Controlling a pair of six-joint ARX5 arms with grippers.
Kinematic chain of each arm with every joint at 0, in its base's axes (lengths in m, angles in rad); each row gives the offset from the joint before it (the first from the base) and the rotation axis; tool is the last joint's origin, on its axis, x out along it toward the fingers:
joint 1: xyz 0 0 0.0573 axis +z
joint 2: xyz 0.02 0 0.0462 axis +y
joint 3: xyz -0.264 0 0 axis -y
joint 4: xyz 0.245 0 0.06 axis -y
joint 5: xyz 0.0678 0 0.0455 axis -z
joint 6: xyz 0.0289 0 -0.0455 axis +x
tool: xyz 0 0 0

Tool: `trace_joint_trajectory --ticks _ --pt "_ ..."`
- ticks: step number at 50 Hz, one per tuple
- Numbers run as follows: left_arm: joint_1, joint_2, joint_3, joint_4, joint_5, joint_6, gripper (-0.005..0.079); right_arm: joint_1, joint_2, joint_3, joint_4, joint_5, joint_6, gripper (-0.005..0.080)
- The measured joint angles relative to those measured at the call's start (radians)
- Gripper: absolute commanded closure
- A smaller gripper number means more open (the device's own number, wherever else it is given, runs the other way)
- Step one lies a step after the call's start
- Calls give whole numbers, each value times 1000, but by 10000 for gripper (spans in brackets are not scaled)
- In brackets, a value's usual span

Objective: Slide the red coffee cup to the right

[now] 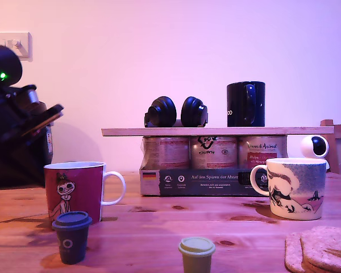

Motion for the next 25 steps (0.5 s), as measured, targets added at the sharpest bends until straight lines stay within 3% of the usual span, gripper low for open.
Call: trace_joint_trajectory --ticks 25 --pt "-116 0 5 -2 0 -58 762 0 0 0 0 0 0 764"
